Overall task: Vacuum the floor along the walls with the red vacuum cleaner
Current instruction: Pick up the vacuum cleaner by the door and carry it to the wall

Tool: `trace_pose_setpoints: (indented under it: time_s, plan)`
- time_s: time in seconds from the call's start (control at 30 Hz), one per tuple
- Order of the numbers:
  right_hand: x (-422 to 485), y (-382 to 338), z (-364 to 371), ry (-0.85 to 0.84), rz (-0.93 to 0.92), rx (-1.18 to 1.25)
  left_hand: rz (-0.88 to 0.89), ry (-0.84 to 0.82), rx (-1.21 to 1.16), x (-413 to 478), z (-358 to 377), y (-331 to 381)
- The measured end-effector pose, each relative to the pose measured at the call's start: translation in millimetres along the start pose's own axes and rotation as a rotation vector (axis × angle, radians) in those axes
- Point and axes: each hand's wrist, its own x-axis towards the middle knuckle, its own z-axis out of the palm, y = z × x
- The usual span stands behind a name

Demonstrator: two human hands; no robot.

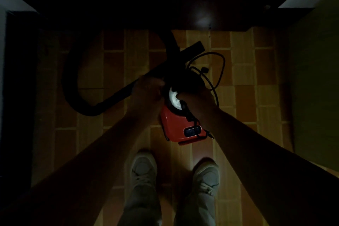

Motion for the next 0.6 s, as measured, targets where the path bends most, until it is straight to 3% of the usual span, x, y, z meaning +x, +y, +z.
trace_pose_setpoints:
  time_s: [0.1,0.27,0.4,0.6]
  plan:
    - [2.0,5.3,0.7,0.024,-0.046,-0.052,-0.071,0.003,0.089,20.3,-8.5,-23.9]
    - [7.0,7.3,3.1,0.074,-0.018,-0.051,-0.143,-0.241,0.481,45.4,-6.4,-52.8]
    - [7.8,7.9,11.5,0.115,-0.046,-0.076,-0.186,-0.308,0.427,55.9,-9.2,-67.1]
    - [-16.3,-3.0,10.4,0.119,0.019,-0.066,0.029,-0.351,0.373,48.7,-27.3,-66.8]
